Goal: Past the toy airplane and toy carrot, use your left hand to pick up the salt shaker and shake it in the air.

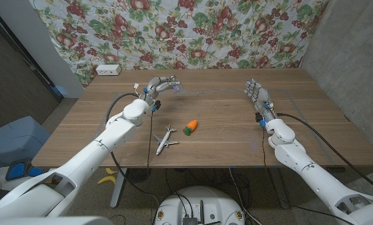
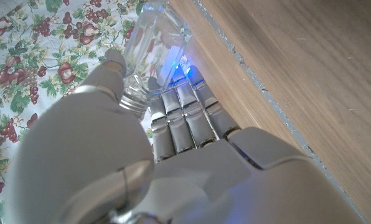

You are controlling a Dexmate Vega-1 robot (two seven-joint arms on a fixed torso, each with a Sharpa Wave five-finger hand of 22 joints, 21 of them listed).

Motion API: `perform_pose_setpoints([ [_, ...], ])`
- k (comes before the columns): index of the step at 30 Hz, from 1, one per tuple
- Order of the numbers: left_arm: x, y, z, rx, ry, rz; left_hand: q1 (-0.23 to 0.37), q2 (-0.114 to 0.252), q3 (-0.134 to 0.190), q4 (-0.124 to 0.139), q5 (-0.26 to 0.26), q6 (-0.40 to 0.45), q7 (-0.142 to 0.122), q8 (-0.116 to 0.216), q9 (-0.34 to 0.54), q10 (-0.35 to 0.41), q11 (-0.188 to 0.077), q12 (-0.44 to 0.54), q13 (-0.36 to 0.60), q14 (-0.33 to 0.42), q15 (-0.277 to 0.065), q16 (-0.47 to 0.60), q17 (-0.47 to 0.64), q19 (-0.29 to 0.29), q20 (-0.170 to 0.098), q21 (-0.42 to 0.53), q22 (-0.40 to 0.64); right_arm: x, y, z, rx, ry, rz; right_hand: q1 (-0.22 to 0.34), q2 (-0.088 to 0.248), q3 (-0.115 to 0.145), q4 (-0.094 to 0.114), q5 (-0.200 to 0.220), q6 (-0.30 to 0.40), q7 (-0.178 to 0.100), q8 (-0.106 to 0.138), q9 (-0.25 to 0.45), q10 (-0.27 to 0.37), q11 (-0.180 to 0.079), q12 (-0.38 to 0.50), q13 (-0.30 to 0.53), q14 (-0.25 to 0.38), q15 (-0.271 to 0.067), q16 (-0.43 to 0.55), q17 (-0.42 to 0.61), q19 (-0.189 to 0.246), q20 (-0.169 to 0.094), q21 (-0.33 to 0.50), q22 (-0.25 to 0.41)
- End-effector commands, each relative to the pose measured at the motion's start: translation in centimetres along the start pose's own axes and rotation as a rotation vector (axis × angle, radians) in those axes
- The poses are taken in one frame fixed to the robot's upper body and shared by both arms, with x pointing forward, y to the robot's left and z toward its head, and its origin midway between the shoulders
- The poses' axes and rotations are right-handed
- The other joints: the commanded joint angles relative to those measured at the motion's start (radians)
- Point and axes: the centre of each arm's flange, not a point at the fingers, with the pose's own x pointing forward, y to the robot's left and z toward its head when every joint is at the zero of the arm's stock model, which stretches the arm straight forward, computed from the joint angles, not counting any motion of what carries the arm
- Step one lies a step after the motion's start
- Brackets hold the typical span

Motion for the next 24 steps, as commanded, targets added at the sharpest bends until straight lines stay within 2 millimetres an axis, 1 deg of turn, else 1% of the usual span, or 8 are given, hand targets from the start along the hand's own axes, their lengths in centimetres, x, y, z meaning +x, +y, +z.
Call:
perform_pose_setpoints([
  [1, -0.1, 0.1, 0.0, -0.009, -0.013, 0.017, 0.153, 0.16, 0.002, 0.006, 0.006, 0.201, -0.078, 0.006, 0.003, 0.199, -0.19, 0.006, 0.002, -0.006, -0.135, -0.002, 0.0, -0.003, -0.089, 0.005, 0.002, 0.1, 0.1, 0.0, 0.0, 0.003, 0.0, -0.004, 0.007, -0.005, 0.001, 0.002, 0.008, 0.001, 0.004, 0.001, 0.008, 0.001, -0.002, -0.001, 0.006, 0.0, 0.0, 0.001, 0.011, -0.002, -0.002, 0.004],
  [5, -0.4, 0.1, -0.1, -0.035, -0.049, 0.06, 0.153, 0.16, 0.002, 0.006, 0.006, 0.201, -0.078, 0.005, 0.003, 0.198, -0.19, 0.005, 0.002, -0.006, -0.135, -0.002, 0.001, -0.003, -0.089, 0.006, 0.002, 0.1, 0.1, 0.0, 0.001, 0.002, -0.001, -0.004, 0.007, -0.005, 0.0, 0.002, 0.008, 0.002, 0.003, 0.001, 0.007, -0.003, -0.002, -0.001, 0.007, 0.0, 0.0, 0.001, 0.012, -0.002, -0.004, 0.004],
  [16, -1.9, -0.2, -0.6, -0.13, -0.19, 0.236, 0.153, 0.163, 0.001, 0.008, 0.007, 0.201, -0.08, 0.005, 0.003, 0.198, -0.19, 0.005, 0.002, 0.0, -0.135, 0.001, 0.002, 0.001, -0.088, 0.01, 0.002, 0.1, 0.1, 0.0, 0.0, 0.002, 0.001, -0.003, 0.007, -0.005, 0.0, 0.002, 0.008, 0.002, 0.004, 0.001, 0.007, -0.002, -0.002, -0.001, 0.007, 0.0, -0.001, 0.001, 0.014, -0.002, -0.007, 0.004],
  [24, -2.3, -0.3, -0.7, -0.153, -0.233, 0.291, 0.153, 0.162, 0.0, 0.007, 0.006, 0.199, -0.08, 0.005, 0.003, 0.197, -0.19, 0.005, 0.002, 0.005, -0.135, 0.004, 0.003, 0.002, -0.09, 0.013, 0.001, 0.1, 0.1, -0.1, 0.0, 0.002, 0.0, -0.003, 0.007, -0.005, 0.0, 0.002, 0.008, 0.001, 0.004, 0.001, 0.007, -0.002, -0.002, -0.001, 0.007, 0.0, -0.001, 0.001, 0.015, -0.003, -0.011, 0.004],
])
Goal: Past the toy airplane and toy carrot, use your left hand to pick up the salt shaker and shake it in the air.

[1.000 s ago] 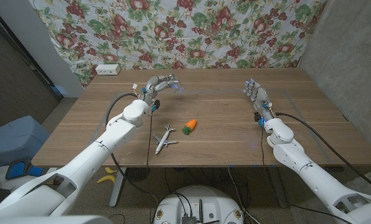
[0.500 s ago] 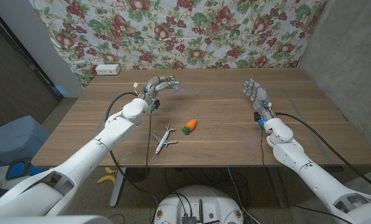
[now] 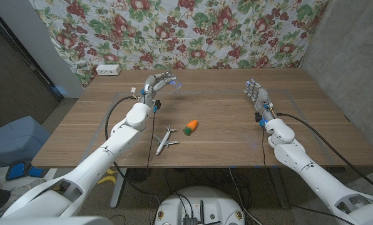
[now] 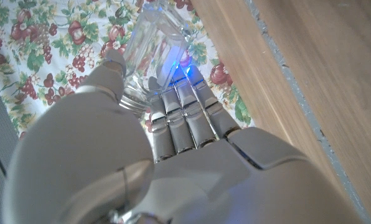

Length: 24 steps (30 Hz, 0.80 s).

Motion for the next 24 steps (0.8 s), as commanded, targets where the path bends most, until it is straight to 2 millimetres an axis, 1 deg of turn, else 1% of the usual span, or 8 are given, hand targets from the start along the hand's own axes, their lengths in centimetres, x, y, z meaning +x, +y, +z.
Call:
perform_pose_setpoints([
  [1, -1.1, 0.0, -0.2, -0.052, -0.08, 0.104, 0.156, 0.159, 0.0, 0.007, 0.007, 0.2, -0.081, 0.003, 0.003, 0.197, -0.19, 0.007, 0.002, 0.005, -0.135, 0.004, 0.003, 0.002, -0.09, 0.006, 0.001, 0.0, 0.0, 0.0, 0.0, -0.001, -0.001, -0.003, 0.007, -0.005, 0.0, 0.002, 0.008, 0.001, 0.003, 0.001, 0.006, -0.003, -0.003, -0.001, 0.007, 0.0, -0.001, 0.004, 0.008, 0.004, -0.005, 0.004],
  [13, -1.1, -0.1, -0.3, -0.049, -0.073, 0.099, 0.156, 0.159, -0.002, 0.007, 0.007, 0.201, -0.084, 0.004, 0.003, 0.196, -0.191, 0.007, 0.002, 0.008, -0.135, 0.004, 0.003, 0.003, -0.091, 0.008, 0.001, -0.1, 0.0, 0.0, 0.002, -0.002, -0.004, -0.003, 0.007, -0.005, 0.001, 0.002, 0.008, 0.002, 0.004, 0.001, 0.008, -0.001, -0.002, -0.001, 0.007, 0.0, -0.002, 0.004, 0.01, 0.004, -0.009, 0.004],
  [24, 0.0, -0.1, 0.2, 0.037, 0.04, -0.058, 0.156, 0.157, -0.003, 0.006, 0.007, 0.201, -0.082, 0.004, 0.003, 0.198, -0.19, 0.008, 0.002, 0.005, -0.135, 0.002, 0.002, 0.0, -0.09, 0.01, 0.001, -0.2, -0.1, -0.1, 0.003, -0.003, -0.004, -0.003, 0.007, -0.005, 0.001, 0.002, 0.008, 0.002, 0.004, 0.001, 0.006, 0.0, -0.003, -0.001, 0.008, 0.0, -0.002, 0.004, 0.012, 0.004, -0.013, 0.004],
])
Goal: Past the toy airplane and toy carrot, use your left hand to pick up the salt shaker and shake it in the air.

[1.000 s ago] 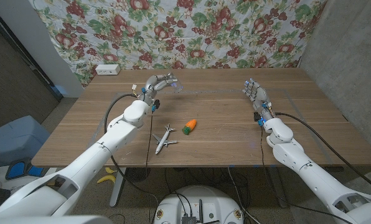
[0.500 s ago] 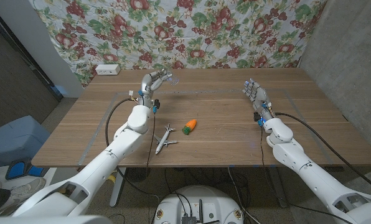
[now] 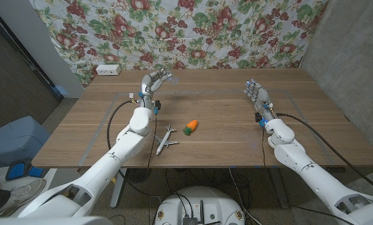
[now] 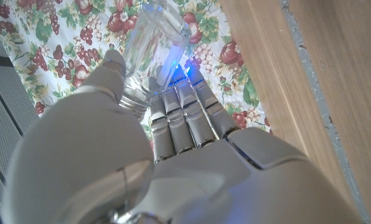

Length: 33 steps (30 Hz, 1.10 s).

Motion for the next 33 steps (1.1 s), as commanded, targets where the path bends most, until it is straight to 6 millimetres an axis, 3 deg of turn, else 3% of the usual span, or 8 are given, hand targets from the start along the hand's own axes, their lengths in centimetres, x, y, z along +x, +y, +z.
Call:
perform_pose_setpoints([
  [1, 1.0, -0.3, 0.3, 0.079, 0.107, -0.15, 0.156, 0.158, 0.001, 0.003, 0.005, 0.202, -0.082, 0.008, 0.003, 0.198, -0.189, 0.005, 0.002, 0.002, -0.133, 0.002, 0.002, 0.0, -0.09, 0.01, 0.001, -0.1, -0.1, 0.0, 0.001, -0.003, 0.0, -0.003, 0.007, -0.005, 0.001, 0.002, 0.008, 0.002, 0.004, 0.001, 0.006, -0.001, -0.003, -0.001, 0.007, -0.001, -0.002, 0.003, 0.005, -0.004, -0.002, 0.004],
  [10, 2.2, -1.0, 1.0, 0.239, 0.184, -0.347, 0.157, 0.158, 0.001, 0.002, 0.005, 0.203, -0.077, 0.008, 0.002, 0.2, -0.189, 0.006, 0.002, 0.003, -0.133, 0.002, 0.002, -0.002, -0.088, 0.011, 0.001, -0.3, -0.1, 0.0, 0.001, -0.006, 0.0, -0.003, 0.007, -0.005, 0.0, 0.002, 0.008, 0.002, 0.004, 0.001, 0.007, 0.0, -0.002, -0.001, 0.008, 0.0, -0.003, 0.003, 0.007, -0.003, -0.006, 0.004],
  [33, 1.1, -1.0, 1.3, 0.202, 0.117, -0.26, 0.16, 0.158, -0.001, 0.002, 0.005, 0.203, -0.074, 0.007, 0.003, 0.201, -0.188, 0.005, 0.002, 0.002, -0.133, 0.001, 0.001, -0.007, -0.088, 0.015, 0.0, -0.8, -0.1, 0.1, 0.003, -0.008, 0.002, -0.003, 0.008, -0.005, 0.001, 0.002, 0.008, 0.001, 0.003, 0.001, 0.008, -0.001, -0.002, -0.001, 0.009, 0.0, -0.003, 0.003, 0.009, -0.004, -0.015, 0.005],
])
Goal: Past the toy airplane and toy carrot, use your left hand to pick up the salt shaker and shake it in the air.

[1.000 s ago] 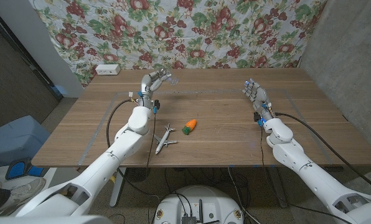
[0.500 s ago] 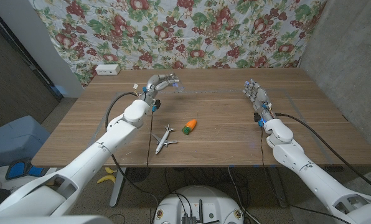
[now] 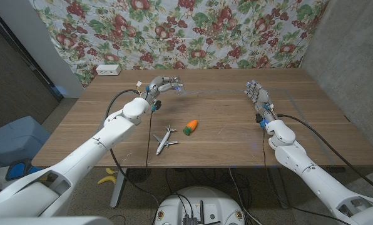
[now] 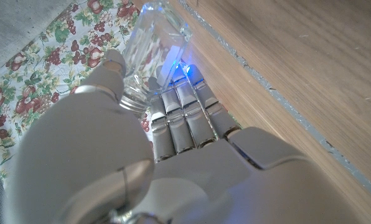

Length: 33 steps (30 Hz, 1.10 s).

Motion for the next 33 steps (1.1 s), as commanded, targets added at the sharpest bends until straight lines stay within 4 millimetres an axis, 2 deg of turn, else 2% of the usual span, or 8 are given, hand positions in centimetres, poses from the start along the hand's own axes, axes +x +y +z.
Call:
perform_pose_setpoints([
  [1, -1.0, -0.2, -0.1, -0.038, -0.063, 0.084, 0.157, 0.161, 0.0, 0.002, 0.005, 0.203, -0.074, 0.004, 0.003, 0.201, -0.188, 0.008, 0.002, 0.004, -0.135, 0.001, 0.001, -0.005, -0.086, 0.008, 0.0, -0.3, 0.0, 0.1, 0.002, -0.002, -0.001, -0.003, 0.008, -0.005, 0.001, 0.002, 0.008, 0.002, 0.003, 0.001, 0.008, 0.001, -0.002, -0.001, 0.009, 0.001, -0.003, 0.003, 0.01, -0.002, -0.003, 0.005],
  [16, -3.1, -0.7, -1.3, -0.203, -0.223, 0.396, 0.158, 0.162, -0.001, 0.003, 0.005, 0.202, -0.08, 0.003, 0.003, 0.2, -0.189, 0.008, 0.002, 0.009, -0.135, 0.003, 0.002, 0.001, -0.088, 0.013, 0.0, -0.4, -0.1, 0.0, 0.001, 0.0, -0.004, -0.002, 0.008, -0.005, 0.001, 0.002, 0.007, 0.002, 0.003, 0.001, 0.008, 0.0, -0.003, -0.001, 0.009, 0.0, -0.004, 0.003, 0.012, -0.003, -0.009, 0.005],
  [33, -3.2, -0.7, -1.5, -0.209, -0.24, 0.414, 0.157, 0.162, -0.004, 0.004, 0.006, 0.201, -0.083, 0.003, 0.003, 0.198, -0.189, 0.007, 0.002, 0.015, -0.135, 0.005, 0.003, 0.0, -0.089, 0.018, 0.0, -0.3, 0.2, 0.2, -0.006, -0.001, -0.005, -0.003, 0.008, -0.005, 0.001, 0.002, 0.007, 0.001, 0.003, 0.001, 0.008, -0.001, -0.002, -0.001, 0.009, -0.002, -0.005, 0.003, 0.014, -0.004, -0.015, 0.005],
])
